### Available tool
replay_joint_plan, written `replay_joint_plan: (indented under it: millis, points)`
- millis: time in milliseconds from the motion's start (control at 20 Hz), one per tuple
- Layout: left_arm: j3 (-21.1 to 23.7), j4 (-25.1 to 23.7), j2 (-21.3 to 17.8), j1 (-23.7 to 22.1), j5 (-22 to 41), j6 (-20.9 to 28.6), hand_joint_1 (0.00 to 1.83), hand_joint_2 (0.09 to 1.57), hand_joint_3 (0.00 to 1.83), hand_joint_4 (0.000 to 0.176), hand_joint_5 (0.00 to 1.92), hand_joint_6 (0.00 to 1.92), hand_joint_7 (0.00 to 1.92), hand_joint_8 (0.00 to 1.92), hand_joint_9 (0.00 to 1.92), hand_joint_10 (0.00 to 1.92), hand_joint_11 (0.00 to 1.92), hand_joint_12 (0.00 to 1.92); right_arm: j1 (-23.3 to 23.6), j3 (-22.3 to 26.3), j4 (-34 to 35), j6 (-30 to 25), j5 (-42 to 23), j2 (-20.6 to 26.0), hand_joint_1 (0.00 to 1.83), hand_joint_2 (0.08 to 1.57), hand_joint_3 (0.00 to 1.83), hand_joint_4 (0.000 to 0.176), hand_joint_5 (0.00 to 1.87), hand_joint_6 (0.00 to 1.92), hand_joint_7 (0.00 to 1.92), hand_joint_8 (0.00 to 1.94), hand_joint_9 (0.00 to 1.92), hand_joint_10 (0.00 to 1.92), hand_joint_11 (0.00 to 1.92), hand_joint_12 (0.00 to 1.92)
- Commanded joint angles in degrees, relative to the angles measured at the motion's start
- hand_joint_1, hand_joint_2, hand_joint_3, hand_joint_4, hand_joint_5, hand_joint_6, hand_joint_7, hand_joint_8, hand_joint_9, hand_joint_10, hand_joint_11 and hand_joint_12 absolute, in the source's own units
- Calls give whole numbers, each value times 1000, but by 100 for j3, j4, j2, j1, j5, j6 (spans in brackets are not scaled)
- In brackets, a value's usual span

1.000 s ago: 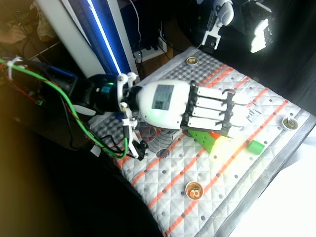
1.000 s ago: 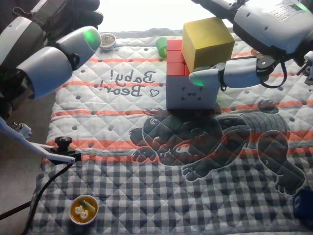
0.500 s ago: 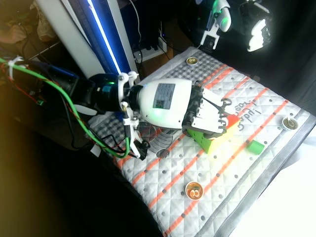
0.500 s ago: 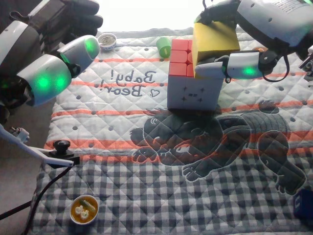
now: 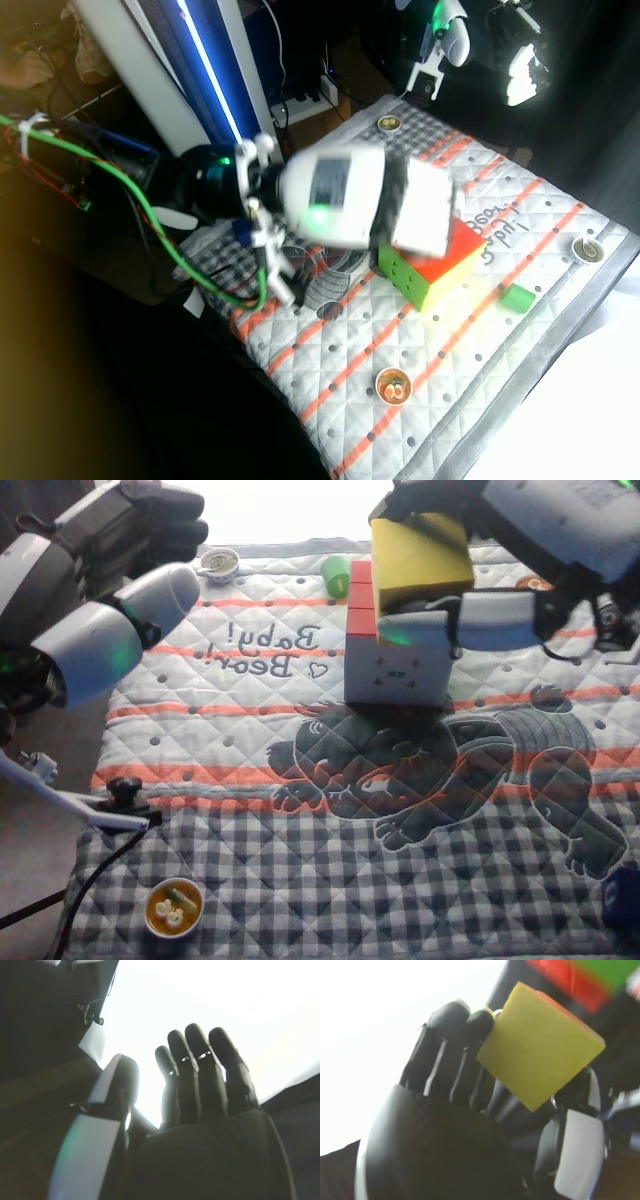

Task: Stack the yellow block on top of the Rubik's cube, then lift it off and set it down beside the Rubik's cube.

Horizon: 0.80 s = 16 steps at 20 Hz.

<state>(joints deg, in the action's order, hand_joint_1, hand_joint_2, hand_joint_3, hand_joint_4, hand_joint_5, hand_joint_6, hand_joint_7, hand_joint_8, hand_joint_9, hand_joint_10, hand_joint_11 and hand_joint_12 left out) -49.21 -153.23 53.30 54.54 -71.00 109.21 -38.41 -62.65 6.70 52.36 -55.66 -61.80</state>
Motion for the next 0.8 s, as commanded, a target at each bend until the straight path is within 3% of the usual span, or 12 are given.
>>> replay_joint_plan:
  millis: [0,50,100,250,300,350,450,500,650,700,750]
  points:
    - [19,-153,-50,-24,-804,55,776,1362,0,0,304,787,423,613,309,825,0,1614,0,52,-6,-26,-961,104,1246,1167,0,0,937,910,903,1393,816,1727,754,1921]
    - [47,-132,-75,16,-850,59,793,1353,0,0,313,782,428,610,310,822,0,1605,-125,213,-92,-26,-1143,249,1243,1176,0,0,932,910,877,1445,811,1781,769,1921]
    - [71,-111,-94,49,-890,63,779,1339,0,0,345,704,429,563,332,787,16,1581,-258,346,-155,-26,-1302,376,1250,1167,0,0,916,943,968,1301,963,1571,870,1847]
    - [109,-73,-116,129,-973,69,794,1338,0,0,368,671,448,542,359,760,44,1553,-578,607,-288,-26,-1547,609,1244,1192,0,0,864,1036,973,1283,1001,1522,933,1809]
    - [124,-62,-127,157,-992,70,789,1350,1,0,364,628,436,505,346,758,60,1521,-711,701,-329,-26,-1594,692,1233,1233,0,0,870,1053,955,1299,942,1563,874,1852]
    - [144,-48,-139,182,-1013,72,811,1351,0,0,405,549,481,430,383,691,74,1468,-844,798,-387,-25,-1614,793,1204,1236,0,0,846,1200,938,1193,875,1406,753,1772]
    - [186,-16,-167,241,-1074,74,813,1351,0,0,432,500,493,375,415,619,101,1433,-1057,945,-477,-25,-1615,919,1195,1222,0,7,834,1279,913,1152,817,1355,648,1783]
    - [202,0,-176,272,-1102,74,774,1346,0,0,464,410,526,258,445,545,105,1431,-1182,1002,-491,-25,-1614,965,1210,1198,0,0,872,1137,928,1225,896,1529,797,1833]
    - [223,21,-183,304,-1119,78,680,1325,0,0,467,390,531,199,438,451,29,1459,-1601,1122,-469,-25,-1585,1029,1219,1216,0,0,871,1079,889,1357,905,1695,894,1910]
    - [226,21,-182,304,-1119,79,657,1321,0,4,534,332,551,149,434,333,0,1316,-1802,1150,-450,-26,-1469,1029,1223,1267,0,0,825,1050,834,1535,887,1889,921,1921]
    - [228,22,-182,304,-1118,79,681,1330,0,0,572,281,583,168,424,421,0,1349,-1861,1167,-456,-26,-1370,1029,1230,1256,0,0,846,1025,853,1501,857,1836,856,1921]
